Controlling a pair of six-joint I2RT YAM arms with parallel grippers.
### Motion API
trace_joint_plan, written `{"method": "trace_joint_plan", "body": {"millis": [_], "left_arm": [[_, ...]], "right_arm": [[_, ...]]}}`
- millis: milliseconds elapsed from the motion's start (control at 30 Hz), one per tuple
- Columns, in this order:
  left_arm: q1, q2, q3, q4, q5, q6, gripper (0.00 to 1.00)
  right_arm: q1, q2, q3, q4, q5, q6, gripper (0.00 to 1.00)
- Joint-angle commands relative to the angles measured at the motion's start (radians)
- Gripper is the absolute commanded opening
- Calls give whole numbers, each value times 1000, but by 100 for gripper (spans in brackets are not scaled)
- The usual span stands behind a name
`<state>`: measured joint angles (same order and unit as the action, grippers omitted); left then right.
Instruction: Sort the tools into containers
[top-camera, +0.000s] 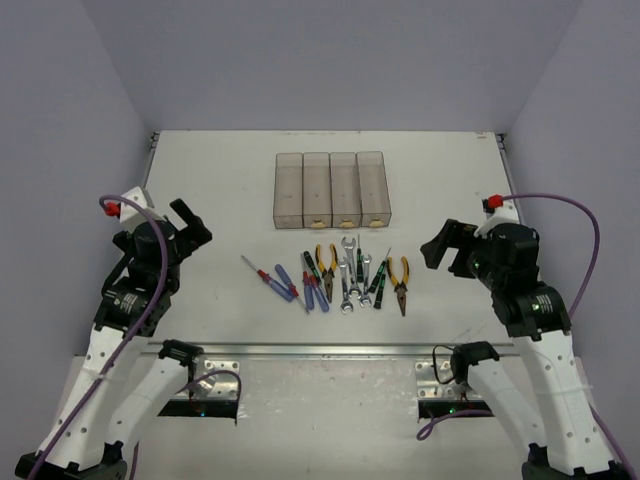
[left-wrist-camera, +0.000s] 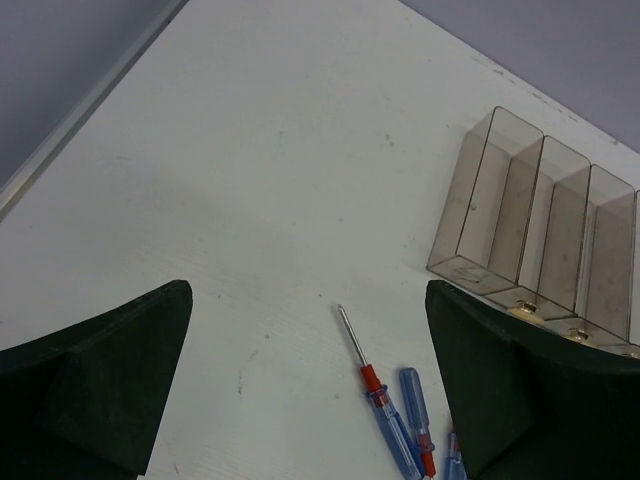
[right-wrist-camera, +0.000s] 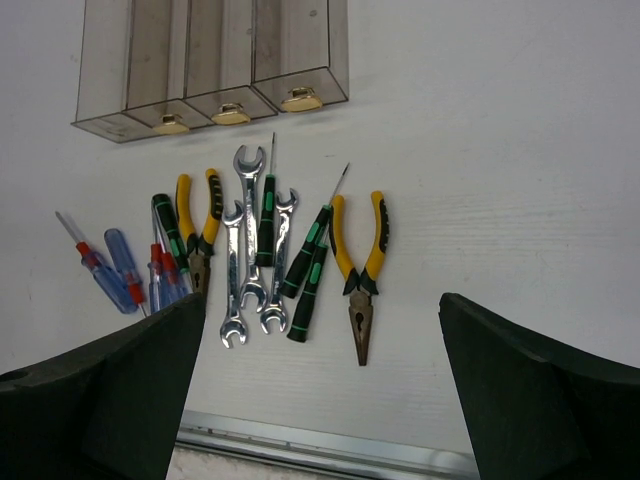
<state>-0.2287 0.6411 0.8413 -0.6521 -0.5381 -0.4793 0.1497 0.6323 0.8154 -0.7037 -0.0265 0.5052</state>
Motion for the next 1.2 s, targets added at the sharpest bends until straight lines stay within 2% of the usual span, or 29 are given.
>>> {"method": "trace_joint_plan", "body": {"millis": [0, 133, 333, 433, 533, 733, 933, 1100, 1167], "left_arm": [[2, -9, 10, 3, -19, -28, 100], [2, 1, 17, 11, 30, -31, 100], [0, 76, -92, 139, 403, -220, 100], [-6, 167, -150, 147, 387, -366, 100], [-37, 325, -155, 120, 259, -445, 100], [-193, 543, -135, 72, 117, -615, 99], [-302, 775, -42, 54, 83, -702, 88], [-325, 853, -5, 58, 81, -726, 81], [-329, 873, 2, 65, 78, -731, 74]], "right_arm": [[-4, 6, -15, 75, 23, 25, 99], [-4, 13, -19, 102, 10, 28, 99], [-4, 67, -35, 159, -82, 30, 99], [-4, 95, -36, 172, -96, 7, 99], [-6, 132, -41, 181, -95, -19, 99], [-4, 170, -50, 197, -118, -32, 99], [-4, 160, -58, 195, -131, -41, 99], [-4, 144, -67, 202, -138, -42, 99], [-4, 144, -70, 206, -147, -42, 99]]}}
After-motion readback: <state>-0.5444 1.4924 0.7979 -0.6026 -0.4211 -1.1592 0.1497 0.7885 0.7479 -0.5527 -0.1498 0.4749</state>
